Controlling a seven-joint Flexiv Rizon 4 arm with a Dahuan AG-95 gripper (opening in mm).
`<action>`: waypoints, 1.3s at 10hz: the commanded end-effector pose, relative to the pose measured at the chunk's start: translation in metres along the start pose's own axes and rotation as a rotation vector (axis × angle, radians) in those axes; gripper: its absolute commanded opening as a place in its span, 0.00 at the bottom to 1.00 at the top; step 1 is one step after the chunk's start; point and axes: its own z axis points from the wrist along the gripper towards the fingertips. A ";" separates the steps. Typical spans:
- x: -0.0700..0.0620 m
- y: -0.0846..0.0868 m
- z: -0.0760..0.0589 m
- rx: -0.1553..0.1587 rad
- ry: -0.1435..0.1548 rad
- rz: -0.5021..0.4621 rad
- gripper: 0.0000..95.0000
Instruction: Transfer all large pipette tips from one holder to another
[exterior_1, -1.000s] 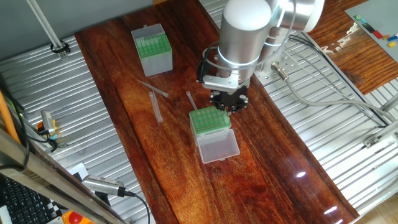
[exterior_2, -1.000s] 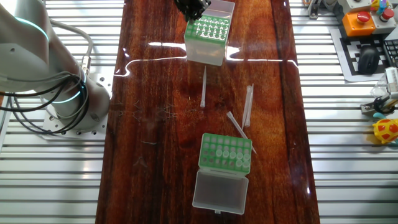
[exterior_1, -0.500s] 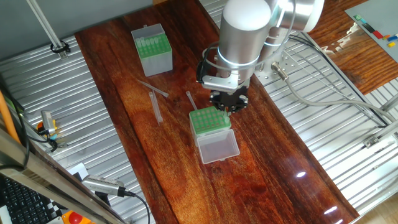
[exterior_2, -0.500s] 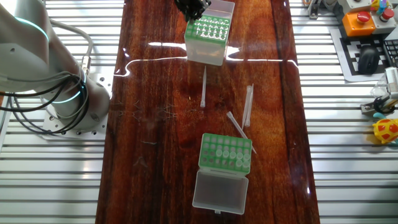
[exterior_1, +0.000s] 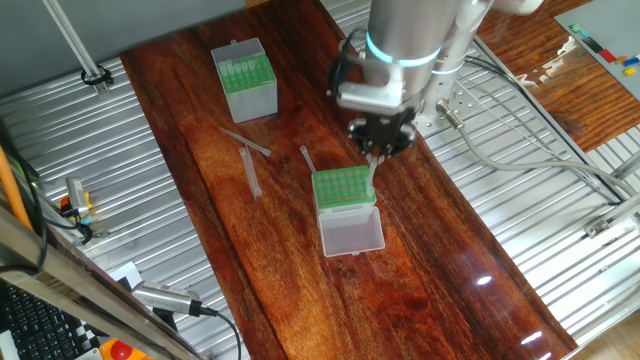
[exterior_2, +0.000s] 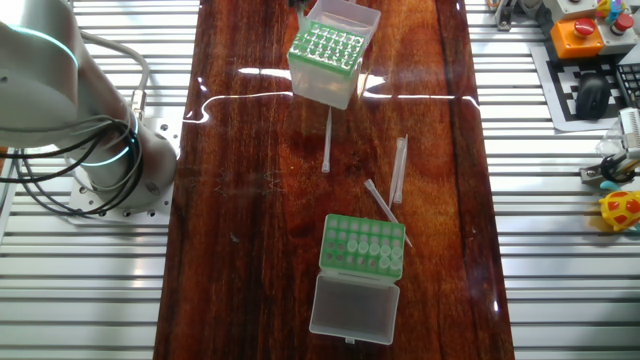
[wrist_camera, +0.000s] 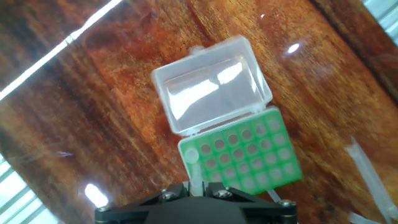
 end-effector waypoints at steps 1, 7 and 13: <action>0.000 -0.002 -0.017 -0.005 0.005 -0.001 0.00; 0.000 -0.003 -0.021 -0.001 0.017 -0.025 0.00; 0.000 -0.003 -0.021 -0.005 0.013 -0.030 0.00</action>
